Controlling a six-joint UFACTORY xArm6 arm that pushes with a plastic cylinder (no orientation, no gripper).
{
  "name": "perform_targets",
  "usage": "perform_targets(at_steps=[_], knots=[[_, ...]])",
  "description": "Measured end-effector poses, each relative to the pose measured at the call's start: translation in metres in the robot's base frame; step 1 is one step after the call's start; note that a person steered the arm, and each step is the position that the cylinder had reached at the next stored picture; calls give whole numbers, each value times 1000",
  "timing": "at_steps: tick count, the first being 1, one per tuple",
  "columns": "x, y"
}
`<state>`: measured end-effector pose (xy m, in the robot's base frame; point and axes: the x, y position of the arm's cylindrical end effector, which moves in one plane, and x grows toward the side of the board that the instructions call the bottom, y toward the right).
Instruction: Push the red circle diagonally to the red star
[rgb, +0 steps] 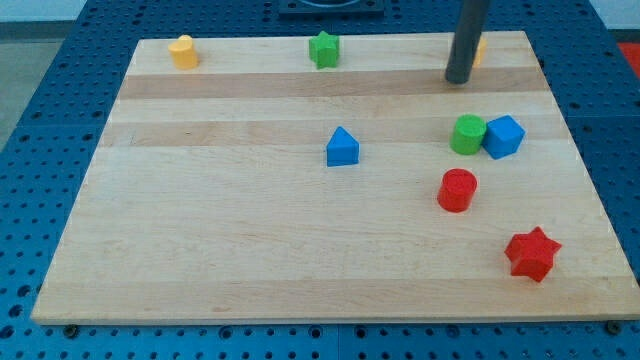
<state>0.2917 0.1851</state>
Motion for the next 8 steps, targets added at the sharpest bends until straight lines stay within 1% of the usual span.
perform_targets(at_steps=[1, 2, 3, 6, 8], knots=[[6, 49], [25, 78], [45, 82], [134, 76], [186, 36]])
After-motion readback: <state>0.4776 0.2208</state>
